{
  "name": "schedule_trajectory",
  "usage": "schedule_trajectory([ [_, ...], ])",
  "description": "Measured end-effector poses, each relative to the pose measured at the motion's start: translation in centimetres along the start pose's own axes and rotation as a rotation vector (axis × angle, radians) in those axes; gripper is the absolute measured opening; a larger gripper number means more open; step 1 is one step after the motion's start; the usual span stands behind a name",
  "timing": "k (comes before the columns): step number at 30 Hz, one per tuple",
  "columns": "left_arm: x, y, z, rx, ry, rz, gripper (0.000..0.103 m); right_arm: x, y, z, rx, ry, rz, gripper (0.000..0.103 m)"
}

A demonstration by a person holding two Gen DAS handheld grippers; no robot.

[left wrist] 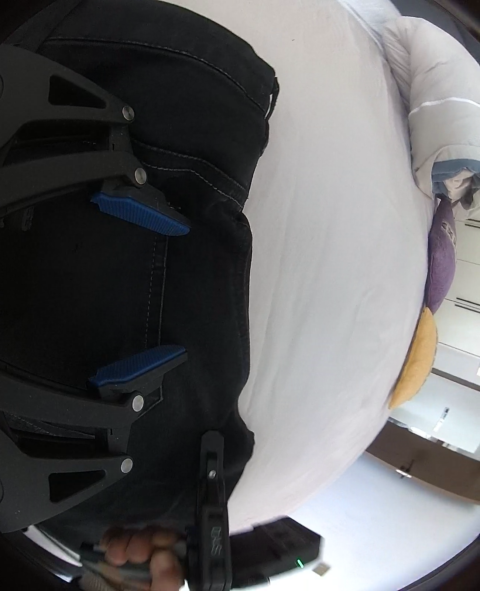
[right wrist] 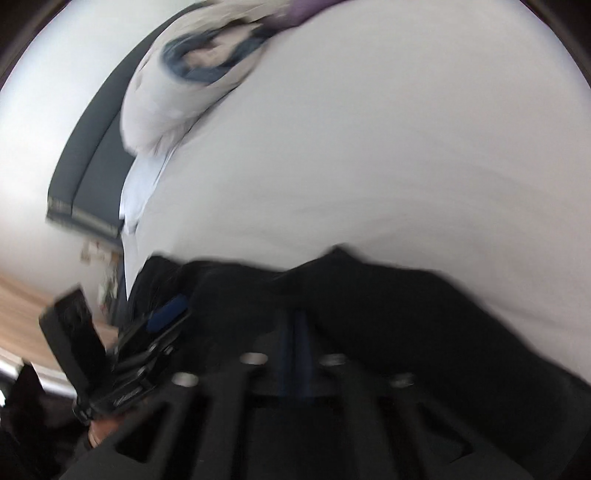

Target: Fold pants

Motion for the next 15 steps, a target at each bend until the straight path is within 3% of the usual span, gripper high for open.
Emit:
schedule_trajectory([
  [1, 0.4, -0.1, 0.4, 0.008, -0.018, -0.010, 0.061, 0.8, 0.4, -0.9, -0.034, 0.032, -0.043, 0.000],
  [3, 0.5, 0.3, 0.3, 0.018, -0.040, -0.026, 0.061, 3.6, 0.4, -3.9, -0.105, -0.025, -0.137, 0.000],
  [6, 0.7, 1.0, -0.7, 0.009, -0.022, -0.034, 0.061, 7.8, -1.5, -8.0, -0.229, -0.032, -0.236, 0.001],
  [8, 0.5, 1.3, -0.8, -0.002, 0.001, -0.035, 0.061, 11.2, -3.9, -8.2, -0.252, -0.009, -0.305, 0.009],
  [10, 0.8, 1.2, -1.4, -0.009, 0.014, -0.033, 0.061, 12.3, -6.5, -5.2, -0.168, 0.115, -0.309, 0.014],
  [12, 0.8, 1.3, -1.4, -0.011, 0.019, -0.028, 0.061, 11.6, -9.3, -3.3, -0.064, 0.068, -0.244, 0.029],
  [13, 0.8, 1.3, -1.5, -0.014, 0.026, -0.024, 0.061, 10.3, -10.7, -3.7, -0.046, 0.020, -0.190, 0.029],
  [14, 0.7, 1.6, -1.7, -0.018, 0.036, -0.020, 0.061, 9.4, -11.5, -4.9, -0.073, -0.007, -0.165, 0.021],
  [15, 0.7, 1.6, -1.9, -0.026, 0.052, -0.016, 0.061, 9.3, -12.0, -6.2, -0.115, 0.012, -0.168, 0.000],
])
Point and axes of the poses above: each gripper's, at about its wrist camera, not at the fingertips, and x roughly against the way its jaws point, z to its left, y to its top, the point moved 9 cm from there along -x, roughly the way its jaws point, and after that the axes turned 11 degrees about z, right-handed, at the moved point
